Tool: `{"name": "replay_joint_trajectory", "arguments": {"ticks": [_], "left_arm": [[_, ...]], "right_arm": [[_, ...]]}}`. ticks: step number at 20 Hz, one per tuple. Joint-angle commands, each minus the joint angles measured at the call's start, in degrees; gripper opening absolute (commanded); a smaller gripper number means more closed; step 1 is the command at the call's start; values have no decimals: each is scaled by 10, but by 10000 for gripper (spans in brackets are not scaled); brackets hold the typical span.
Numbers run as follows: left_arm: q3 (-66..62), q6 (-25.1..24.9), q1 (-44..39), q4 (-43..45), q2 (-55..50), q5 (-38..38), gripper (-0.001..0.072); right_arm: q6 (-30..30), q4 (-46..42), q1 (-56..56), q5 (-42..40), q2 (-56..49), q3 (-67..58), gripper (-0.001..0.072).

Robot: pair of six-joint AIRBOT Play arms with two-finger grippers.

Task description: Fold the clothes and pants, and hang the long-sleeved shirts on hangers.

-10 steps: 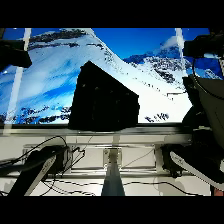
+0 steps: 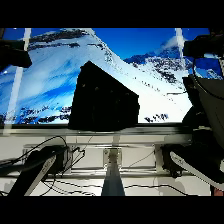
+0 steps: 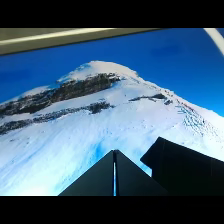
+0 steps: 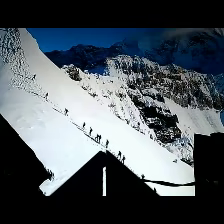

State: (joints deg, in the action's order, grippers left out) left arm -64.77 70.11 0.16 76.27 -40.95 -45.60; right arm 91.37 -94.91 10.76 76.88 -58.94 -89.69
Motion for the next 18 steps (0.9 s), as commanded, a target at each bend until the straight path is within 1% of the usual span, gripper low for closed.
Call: {"name": "replay_joint_trajectory", "arguments": {"ticks": [1,4,5,6,8,9,11,13,14,16,18], "left_arm": [[0,0,1,0,0,0,22],[0,0,0,0,0,0,21],[0,0,0,0,0,0,21],[0,0,0,0,0,0,22],[0,3,0,0,0,0,22],[0,3,0,-5,0,0,21],[0,2,0,-24,1,0,21],[0,2,-1,-49,1,0,21],[0,2,0,-60,1,0,21],[0,2,-1,-65,1,0,22],[0,2,0,-65,1,0,22]], "right_arm": [[0,0,0,0,0,0,40],[0,0,0,-18,0,0,40],[0,-9,-1,-30,0,0,41],[0,-35,-1,-25,0,0,40],[0,-101,-12,9,-1,3,40],[-1,-117,-29,29,-1,10,40],[-30,-111,-80,88,-1,46,39],[-110,-57,-136,152,-1,110,39],[-139,0,-163,173,0,151,39],[-183,166,-207,177,6,256,39],[-232,301,-216,161,6,361,39]]}}
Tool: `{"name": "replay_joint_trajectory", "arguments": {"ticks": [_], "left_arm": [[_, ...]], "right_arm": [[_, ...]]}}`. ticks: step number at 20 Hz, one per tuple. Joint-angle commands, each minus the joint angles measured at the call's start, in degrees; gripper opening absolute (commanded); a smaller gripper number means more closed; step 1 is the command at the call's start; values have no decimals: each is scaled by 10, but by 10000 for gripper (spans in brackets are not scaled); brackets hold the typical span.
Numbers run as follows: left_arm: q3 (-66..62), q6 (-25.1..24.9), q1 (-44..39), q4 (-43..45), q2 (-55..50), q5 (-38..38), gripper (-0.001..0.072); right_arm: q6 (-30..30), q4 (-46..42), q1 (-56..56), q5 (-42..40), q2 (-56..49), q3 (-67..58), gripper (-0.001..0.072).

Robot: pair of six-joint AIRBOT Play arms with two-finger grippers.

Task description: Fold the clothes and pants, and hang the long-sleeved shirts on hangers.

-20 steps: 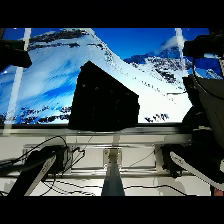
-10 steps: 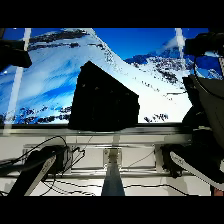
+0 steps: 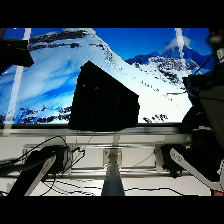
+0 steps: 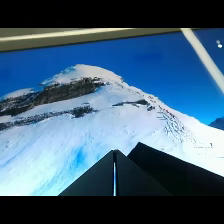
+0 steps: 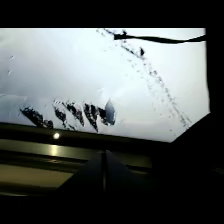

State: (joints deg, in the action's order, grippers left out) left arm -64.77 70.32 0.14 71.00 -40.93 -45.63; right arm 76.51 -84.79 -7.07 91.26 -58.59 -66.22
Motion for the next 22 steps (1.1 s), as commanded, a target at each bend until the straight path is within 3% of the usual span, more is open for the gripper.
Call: {"name": "replay_joint_trajectory", "arguments": {"ticks": [1,2,3,4,5,8,12,14,15,19,22], "left_arm": [[0,0,0,-12,0,0,22],[0,0,0,-12,0,0,21],[0,0,0,-12,0,0,22],[0,0,0,-12,0,0,21],[0,0,0,-12,0,0,21],[0,0,0,16,0,-14,21],[16,4,1,108,0,-103,57],[48,13,1,159,0,-139,525],[70,30,1,179,0,-147,597],[188,63,28,190,0,-162,587],[274,131,108,179,-17,-168,586]], "right_arm": [[-94,251,-35,-6,2,176,41],[-96,297,-31,-46,2,228,71],[-96,333,-26,-88,2,272,216],[-96,370,-17,-137,2,316,442],[-96,399,-7,-178,2,353,546],[-85,433,34,-260,2,430,552],[-67,437,87,-325,0,478,553],[-67,456,106,-353,-13,478,553],[-67,469,115,-363,-24,478,552],[-95,546,152,-389,-91,477,552],[-139,579,158,-393,-104,468,523]]}}
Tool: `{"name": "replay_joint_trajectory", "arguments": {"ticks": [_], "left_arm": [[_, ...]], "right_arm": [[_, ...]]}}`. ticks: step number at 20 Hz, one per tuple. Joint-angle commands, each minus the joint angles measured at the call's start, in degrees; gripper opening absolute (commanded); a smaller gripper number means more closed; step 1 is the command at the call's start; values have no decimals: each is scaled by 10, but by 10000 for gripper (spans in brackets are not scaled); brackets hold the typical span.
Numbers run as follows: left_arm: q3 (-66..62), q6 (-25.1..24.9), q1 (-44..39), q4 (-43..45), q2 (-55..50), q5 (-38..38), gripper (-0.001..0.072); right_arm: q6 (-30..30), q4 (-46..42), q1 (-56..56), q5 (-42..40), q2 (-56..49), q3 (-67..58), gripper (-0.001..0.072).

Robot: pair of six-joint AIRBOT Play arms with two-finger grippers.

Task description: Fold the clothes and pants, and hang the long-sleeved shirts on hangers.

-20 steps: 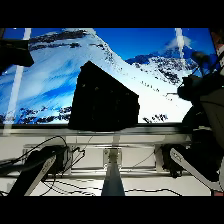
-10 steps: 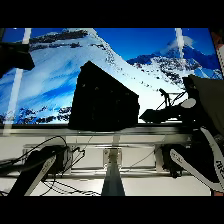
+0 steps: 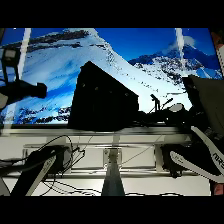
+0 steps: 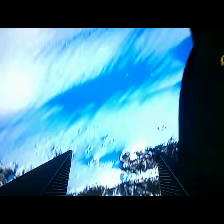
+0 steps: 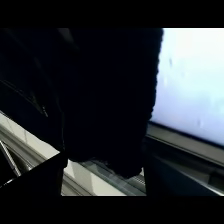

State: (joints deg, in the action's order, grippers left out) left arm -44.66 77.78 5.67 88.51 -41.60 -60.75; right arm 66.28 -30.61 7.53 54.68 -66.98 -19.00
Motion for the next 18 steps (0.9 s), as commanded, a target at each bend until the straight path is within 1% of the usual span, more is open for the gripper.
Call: {"name": "replay_joint_trajectory", "arguments": {"ticks": [1,2,3,4,5,7,10,12,14,15,17,18], "left_arm": [[95,56,85,-24,-21,-29,586],[112,36,112,-60,-32,-42,580],[126,-4,138,-104,-46,-60,579],[136,-45,157,-142,-60,-81,579],[143,-86,173,-173,-78,-106,579],[150,-144,186,-193,-117,-142,579],[157,-211,187,-229,-177,-168,579],[169,-249,187,-268,-211,-156,579],[183,-265,186,-311,-231,-126,578],[188,-275,186,-325,-235,-115,564],[196,-279,186,-320,-239,-109,444],[201,-279,186,-316,-239,-102,413]], "right_arm": [[-43,35,12,-26,-21,-6,397],[-45,34,12,-25,-21,-6,309],[-45,34,12,-22,-21,-6,224],[-45,34,12,-20,-21,-6,123],[-45,34,12,-20,-21,-6,48],[-45,34,12,-20,-21,-6,41],[-45,34,12,-20,-17,-6,40],[-45,34,12,-20,-17,-6,40],[-53,32,12,-18,-17,-9,40],[-78,32,12,-14,-17,-16,39],[-90,31,12,3,-17,-43,39],[-90,31,12,9,-17,-59,39]]}}
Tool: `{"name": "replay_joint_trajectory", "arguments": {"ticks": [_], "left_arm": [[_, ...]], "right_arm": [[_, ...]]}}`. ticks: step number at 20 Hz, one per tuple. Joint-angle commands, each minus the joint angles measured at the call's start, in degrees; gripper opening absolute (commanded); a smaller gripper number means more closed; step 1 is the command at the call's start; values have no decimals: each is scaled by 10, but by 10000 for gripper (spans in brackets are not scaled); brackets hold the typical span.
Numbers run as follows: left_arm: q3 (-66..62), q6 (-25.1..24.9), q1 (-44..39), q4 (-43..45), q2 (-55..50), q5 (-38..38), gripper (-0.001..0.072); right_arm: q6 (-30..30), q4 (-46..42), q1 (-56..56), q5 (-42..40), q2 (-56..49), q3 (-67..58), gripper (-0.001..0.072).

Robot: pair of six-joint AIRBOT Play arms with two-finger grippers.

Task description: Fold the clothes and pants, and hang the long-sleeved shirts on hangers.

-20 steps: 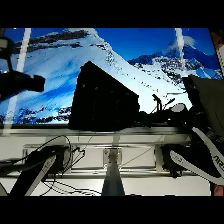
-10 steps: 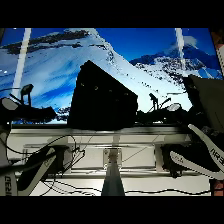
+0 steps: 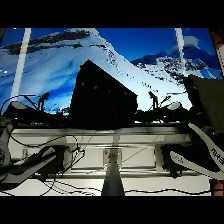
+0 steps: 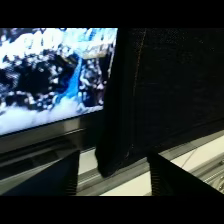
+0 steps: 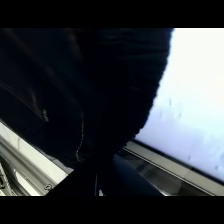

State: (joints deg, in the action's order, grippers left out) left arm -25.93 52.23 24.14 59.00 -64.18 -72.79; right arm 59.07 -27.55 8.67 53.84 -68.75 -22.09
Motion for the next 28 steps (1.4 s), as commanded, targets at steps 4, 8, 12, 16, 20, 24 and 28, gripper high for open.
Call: {"name": "replay_joint_trajectory", "arguments": {"ticks": [4,8,12,16,20,24,28], "left_arm": [[35,-22,-21,-20,-13,36,409],[35,-26,-80,-23,-12,58,20],[-82,-15,-96,-57,-4,25,19],[-318,15,-96,-58,42,41,19],[-530,99,-96,-57,114,198,19],[-573,106,-96,-49,247,321,19],[-572,106,-96,33,372,298,19]], "right_arm": [[-17,0,1,25,1,-82,39],[-18,-2,1,59,1,-116,39],[-31,-17,1,96,21,-189,39],[-33,-27,1,89,60,-343,39],[-33,-29,1,36,79,-513,40],[-26,-6,1,89,117,-630,40],[36,16,1,162,203,-655,39]]}}
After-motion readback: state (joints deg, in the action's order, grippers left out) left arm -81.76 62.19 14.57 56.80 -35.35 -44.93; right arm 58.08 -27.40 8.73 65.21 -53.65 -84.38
